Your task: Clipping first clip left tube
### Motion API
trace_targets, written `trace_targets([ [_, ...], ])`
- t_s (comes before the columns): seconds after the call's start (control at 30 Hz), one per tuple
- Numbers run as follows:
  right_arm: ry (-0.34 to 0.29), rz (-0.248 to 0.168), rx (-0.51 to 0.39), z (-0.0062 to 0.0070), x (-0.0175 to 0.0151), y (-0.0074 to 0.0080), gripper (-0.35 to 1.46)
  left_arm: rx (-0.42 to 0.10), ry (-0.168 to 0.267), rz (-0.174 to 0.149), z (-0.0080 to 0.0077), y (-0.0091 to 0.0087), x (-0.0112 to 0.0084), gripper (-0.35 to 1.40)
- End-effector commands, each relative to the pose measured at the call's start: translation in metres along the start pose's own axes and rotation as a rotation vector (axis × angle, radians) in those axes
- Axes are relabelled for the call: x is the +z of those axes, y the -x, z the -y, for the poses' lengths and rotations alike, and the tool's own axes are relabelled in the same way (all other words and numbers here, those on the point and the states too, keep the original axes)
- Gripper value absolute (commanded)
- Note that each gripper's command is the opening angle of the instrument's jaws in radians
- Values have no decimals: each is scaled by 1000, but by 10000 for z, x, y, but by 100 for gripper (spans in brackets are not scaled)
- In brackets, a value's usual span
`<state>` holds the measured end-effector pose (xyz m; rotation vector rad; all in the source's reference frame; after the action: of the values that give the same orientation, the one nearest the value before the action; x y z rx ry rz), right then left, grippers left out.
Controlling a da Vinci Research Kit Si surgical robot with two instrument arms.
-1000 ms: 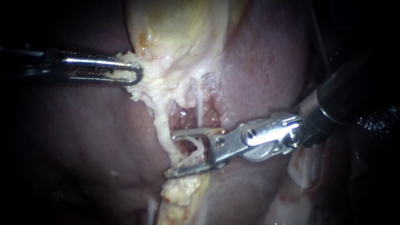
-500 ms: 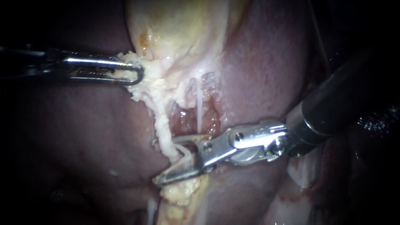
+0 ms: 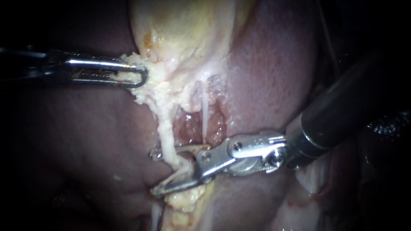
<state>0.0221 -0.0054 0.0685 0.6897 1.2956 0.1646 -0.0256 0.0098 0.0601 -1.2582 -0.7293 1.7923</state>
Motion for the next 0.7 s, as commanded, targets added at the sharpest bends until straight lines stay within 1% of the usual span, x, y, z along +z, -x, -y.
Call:
trace_targets([
  [0.03,-8,-6,2,4,0,-2,49,0,1,0,0,0,0,-35],
  [0.2,-76,-6,35,23,3,-8,47,0,1,0,1,0,0,-35],
  [0.3,-115,-7,61,29,5,-11,46,0,1,0,2,0,0,-35],
  [0.4,-150,-6,69,32,6,-12,43,0,1,0,2,0,0,-35],
  [0.43,-153,-5,72,32,6,-12,43,0,1,0,2,0,0,-35],
  [0.6,-148,-4,108,32,5,-11,41,0,1,0,2,0,0,-35],
  [0.7,-147,-1,150,30,5,-11,38,0,1,0,2,0,0,-35],
])
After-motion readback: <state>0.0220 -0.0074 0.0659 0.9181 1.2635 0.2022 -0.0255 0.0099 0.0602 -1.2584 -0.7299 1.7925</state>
